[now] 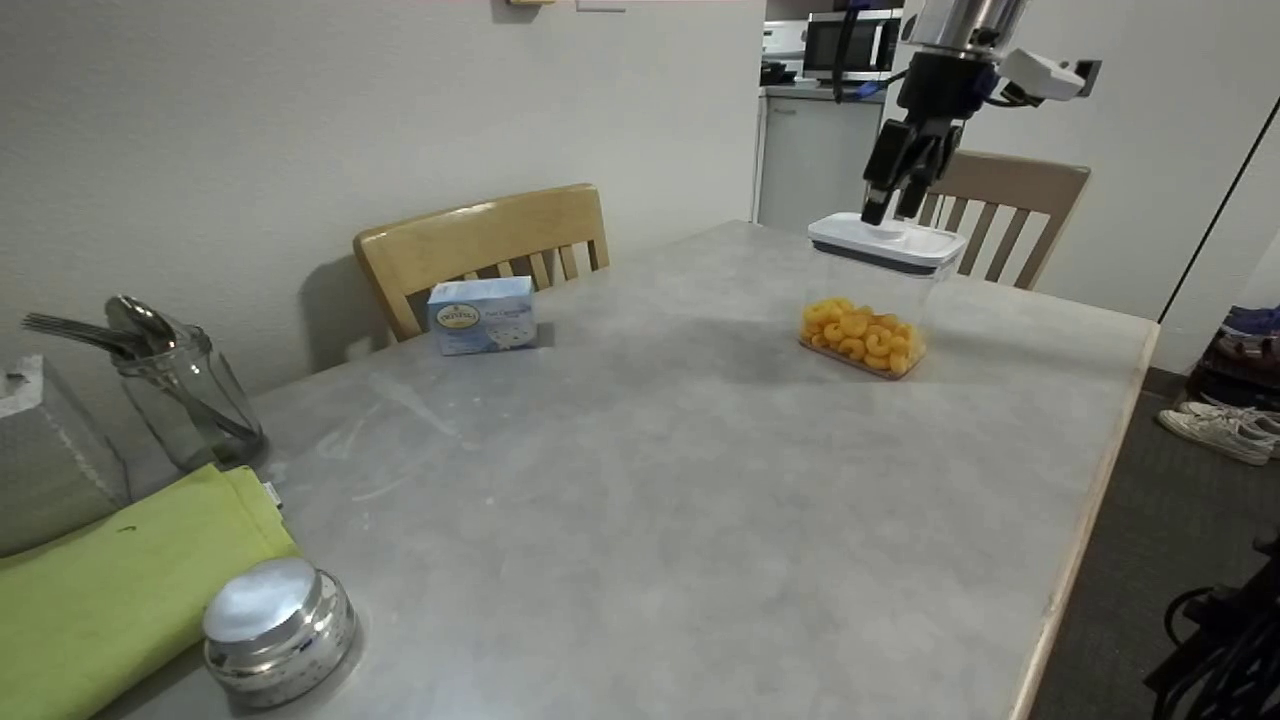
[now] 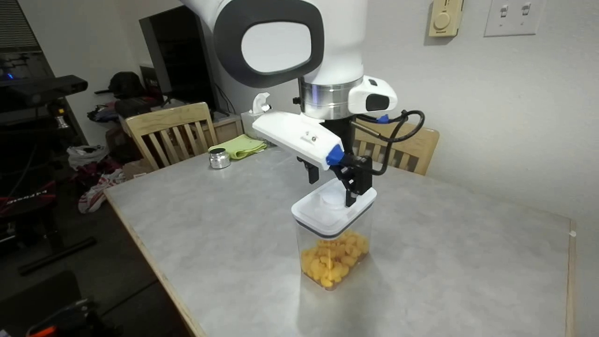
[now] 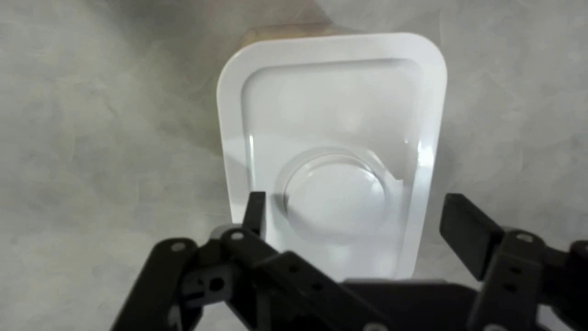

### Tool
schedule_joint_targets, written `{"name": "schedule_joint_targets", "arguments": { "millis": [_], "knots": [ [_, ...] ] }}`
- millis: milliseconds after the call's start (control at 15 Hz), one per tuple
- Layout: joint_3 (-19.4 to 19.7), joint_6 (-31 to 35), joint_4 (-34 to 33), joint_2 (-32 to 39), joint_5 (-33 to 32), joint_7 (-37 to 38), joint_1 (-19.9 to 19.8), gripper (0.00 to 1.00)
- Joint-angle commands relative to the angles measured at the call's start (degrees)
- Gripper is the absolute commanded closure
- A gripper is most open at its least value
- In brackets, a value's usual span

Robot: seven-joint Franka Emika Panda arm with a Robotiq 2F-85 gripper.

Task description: Put the white lid on top of the food container

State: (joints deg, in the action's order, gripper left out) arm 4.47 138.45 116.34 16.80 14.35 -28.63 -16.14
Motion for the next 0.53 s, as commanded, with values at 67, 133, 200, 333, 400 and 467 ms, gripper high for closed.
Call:
{"name": "schedule_joint_targets", "arguments": {
  "millis": [67, 133, 200, 333, 400, 467],
  "knots": [
    [-0.1, -1.1, -0.2, -0.7, -1.0, -0.2, 0.1, 0.41],
    [-0.1, -1.1, -0.2, -0.7, -1.0, -0.2, 0.2, 0.47],
    [-0.2, -1.1, -0.2, -0.7, -1.1, -0.2, 0.2, 0.54],
    [-0.1, -1.1, -0.4, -0.7, -1.1, -0.2, 0.2, 0.70],
    [-0.1, -1.0, -0.4, -0.6, -1.1, -0.2, 0.2, 0.75],
    [-0.1, -1.0, -0.5, -0.7, -1.2, -0.1, 0.2, 0.84]
  ]
}}
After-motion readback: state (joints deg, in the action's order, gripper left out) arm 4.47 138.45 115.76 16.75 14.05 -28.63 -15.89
